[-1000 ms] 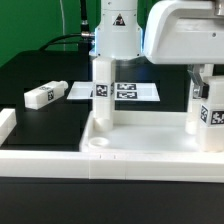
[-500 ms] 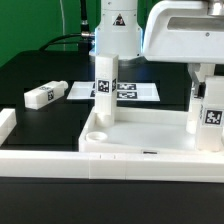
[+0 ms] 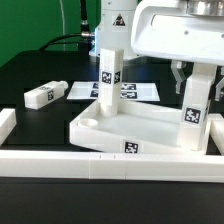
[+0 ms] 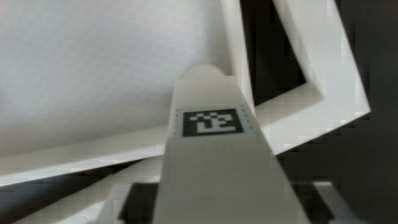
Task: Assemble desk
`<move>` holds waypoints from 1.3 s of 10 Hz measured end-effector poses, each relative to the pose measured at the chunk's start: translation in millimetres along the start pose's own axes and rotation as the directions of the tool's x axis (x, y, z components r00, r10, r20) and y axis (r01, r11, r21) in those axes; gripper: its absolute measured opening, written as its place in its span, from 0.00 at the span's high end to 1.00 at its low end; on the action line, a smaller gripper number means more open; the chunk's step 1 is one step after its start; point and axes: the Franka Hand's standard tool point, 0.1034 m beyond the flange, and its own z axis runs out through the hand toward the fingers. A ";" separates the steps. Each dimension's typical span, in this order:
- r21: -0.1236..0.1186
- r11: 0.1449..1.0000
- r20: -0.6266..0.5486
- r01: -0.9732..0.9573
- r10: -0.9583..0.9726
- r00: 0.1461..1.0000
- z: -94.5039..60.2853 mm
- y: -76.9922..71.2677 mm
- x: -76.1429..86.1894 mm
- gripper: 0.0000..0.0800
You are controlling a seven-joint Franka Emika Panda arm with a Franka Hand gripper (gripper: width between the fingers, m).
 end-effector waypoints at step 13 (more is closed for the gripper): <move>0.033 0.999 0.038 -0.035 0.033 0.999 -39.6 95.4 2.7 0.19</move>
Offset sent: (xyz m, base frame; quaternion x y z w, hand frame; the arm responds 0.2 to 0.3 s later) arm 0.0000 0.0000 0.0000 0.0000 0.0000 0.0000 1.0000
